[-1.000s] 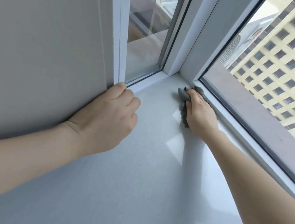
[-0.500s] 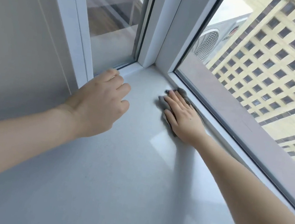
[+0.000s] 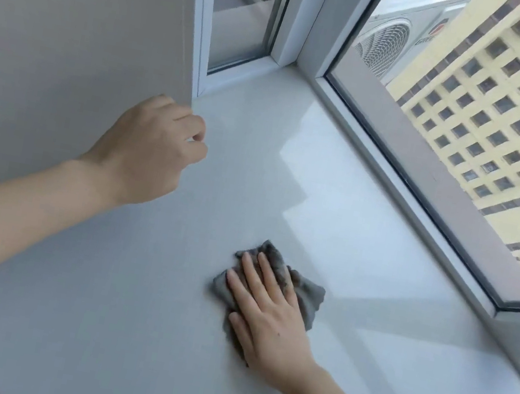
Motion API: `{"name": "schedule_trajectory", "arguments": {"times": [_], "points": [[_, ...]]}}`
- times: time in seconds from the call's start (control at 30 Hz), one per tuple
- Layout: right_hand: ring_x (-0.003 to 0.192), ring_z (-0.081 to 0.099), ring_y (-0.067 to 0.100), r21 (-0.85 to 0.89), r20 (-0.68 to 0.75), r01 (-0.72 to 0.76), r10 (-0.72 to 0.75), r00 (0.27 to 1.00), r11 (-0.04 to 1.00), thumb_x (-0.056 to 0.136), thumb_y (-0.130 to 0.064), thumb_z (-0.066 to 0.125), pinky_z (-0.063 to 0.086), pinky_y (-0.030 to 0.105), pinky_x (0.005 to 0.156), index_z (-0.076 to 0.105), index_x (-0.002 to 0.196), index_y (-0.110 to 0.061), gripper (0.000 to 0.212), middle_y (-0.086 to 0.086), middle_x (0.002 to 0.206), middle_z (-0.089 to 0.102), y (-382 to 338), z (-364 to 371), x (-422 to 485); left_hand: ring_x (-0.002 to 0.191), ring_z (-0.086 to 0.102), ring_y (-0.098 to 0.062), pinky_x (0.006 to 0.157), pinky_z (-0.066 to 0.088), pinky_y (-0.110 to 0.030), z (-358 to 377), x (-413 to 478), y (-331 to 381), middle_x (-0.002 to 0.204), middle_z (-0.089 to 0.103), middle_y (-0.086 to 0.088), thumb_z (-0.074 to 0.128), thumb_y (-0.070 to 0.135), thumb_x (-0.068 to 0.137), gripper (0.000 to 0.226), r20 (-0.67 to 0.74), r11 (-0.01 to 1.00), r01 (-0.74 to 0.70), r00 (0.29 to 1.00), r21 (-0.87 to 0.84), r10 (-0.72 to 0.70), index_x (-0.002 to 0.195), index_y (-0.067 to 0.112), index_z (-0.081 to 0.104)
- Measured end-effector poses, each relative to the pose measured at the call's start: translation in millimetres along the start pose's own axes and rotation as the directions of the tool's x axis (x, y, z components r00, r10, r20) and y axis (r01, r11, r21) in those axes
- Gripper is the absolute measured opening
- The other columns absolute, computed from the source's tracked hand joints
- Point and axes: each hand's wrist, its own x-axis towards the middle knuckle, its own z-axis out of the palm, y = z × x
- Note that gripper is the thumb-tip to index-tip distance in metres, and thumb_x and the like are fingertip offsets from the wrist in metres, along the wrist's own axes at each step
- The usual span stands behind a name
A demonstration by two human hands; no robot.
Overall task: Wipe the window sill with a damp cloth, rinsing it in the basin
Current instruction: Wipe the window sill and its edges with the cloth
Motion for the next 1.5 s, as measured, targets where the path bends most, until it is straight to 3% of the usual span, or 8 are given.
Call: {"name": "schedule_trajectory", "arguments": {"times": [0.1,0.33,0.5,0.7,0.9,1.03,1.2,1.5], "points": [[0.143,0.018,0.018,-0.057,0.047,0.236,-0.234,0.971,0.97,0.099,-0.047,0.021,0.012,0.041,0.116,0.038,0.141,-0.027,0.049,-0.004,0.153,0.024,52.0,-14.1,11.3,0.058,0.055,-0.03,0.053,0.04,-0.034,-11.0,-43.4,3.0,0.069,0.062,-0.011,0.028,-0.001,0.058,0.031,-0.005,0.992,0.122,0.992,-0.036,-0.122,0.06,0.003,0.059],[0.145,0.004,0.023,0.056,-0.136,-0.585,0.586,0.799,0.809,0.092,-0.045,0.023,0.004,0.049,0.116,0.024,0.146,-0.025,0.058,0.002,0.158,0.012,85.8,-22.9,103.4,0.071,0.057,-0.035,0.052,0.038,-0.032,-18.5,-147.5,11.1,0.076,0.065,-0.011,0.036,-0.001,0.06,0.029,0.0,0.861,0.503,0.864,-0.083,-0.504,0.069,0.003,0.064],[0.145,0.006,0.025,0.031,-0.057,-0.096,0.097,0.994,0.995,0.092,-0.049,0.025,0.009,0.049,0.116,0.031,0.144,-0.024,0.058,0.004,0.156,0.017,-56.7,14.0,41.6,0.072,0.055,-0.037,0.057,0.043,-0.038,-12.4,-202.3,20.9,0.075,0.064,-0.014,0.036,-0.002,0.061,0.03,-0.031,0.75,0.654,0.751,-0.1,-0.66,0.069,0.002,0.065],[0.143,0.019,0.02,-0.059,0.105,0.427,-0.419,0.902,0.903,0.098,-0.047,0.026,0.016,0.045,0.115,0.035,0.141,-0.03,0.047,-0.001,0.153,0.025,-44.6,7.1,18.0,0.075,0.054,-0.039,0.064,0.04,-0.04,-0.4,-230.7,25.2,0.082,0.063,-0.019,0.038,0.0,0.065,0.029,-0.091,0.503,0.852,0.495,-0.145,-0.864,0.08,0.001,0.063],[0.145,0.002,0.022,0.078,-0.114,-0.589,0.594,0.796,0.804,0.093,-0.049,0.026,0.004,0.05,0.115,0.021,0.147,-0.029,0.058,0.002,0.158,0.009,-13.4,-11.8,155.7,0.082,0.051,-0.041,0.075,0.034,-0.042,10.8,-245.5,18.1,0.083,0.059,-0.024,0.051,-0.004,0.076,0.015,-0.07,0.249,0.938,0.239,-0.24,-0.968,0.091,-0.003,0.053],[0.145,0.007,0.028,0.005,-0.12,-0.09,0.09,0.989,0.996,0.09,-0.05,0.03,0.004,0.051,0.115,0.028,0.145,-0.024,0.062,0.006,0.156,0.017,-143.3,26.0,135.8,0.091,0.05,-0.038,0.076,0.035,-0.039,14.3,-252.4,8.6,0.091,0.058,-0.022,0.049,0.004,0.085,0.011,0.013,0.12,0.919,0.135,-0.374,-0.991,0.093,-0.002,0.052],[0.144,0.014,0.019,-0.06,0.049,0.453,-0.451,0.891,0.889,0.094,-0.055,0.031,0.014,0.05,0.115,0.034,0.143,-0.027,0.057,0.0,0.154,0.024,-139.9,17.7,98.4,0.089,0.049,-0.032,0.069,0.033,-0.034,9.6,-260.5,0.6,0.086,0.054,-0.012,0.047,0.012,0.09,0.013,0.069,0.015,0.888,0.053,-0.461,-0.996,0.098,0.001,0.048],[0.145,0.0,0.022,0.104,-0.151,-0.578,0.588,0.795,0.809,0.095,-0.045,0.031,0.001,0.042,0.117,0.014,0.149,-0.009,0.068,0.009,0.158,0.009,-86.2,-1.2,238.4,0.081,0.046,-0.024,0.068,0.03,-0.03,18.8,-286.2,-17.7,0.091,0.057,-0.008,0.047,0.006,0.088,0.017,0.093,-0.001,0.877,0.05,-0.48,-0.994,0.104,0.006,0.052]]}}
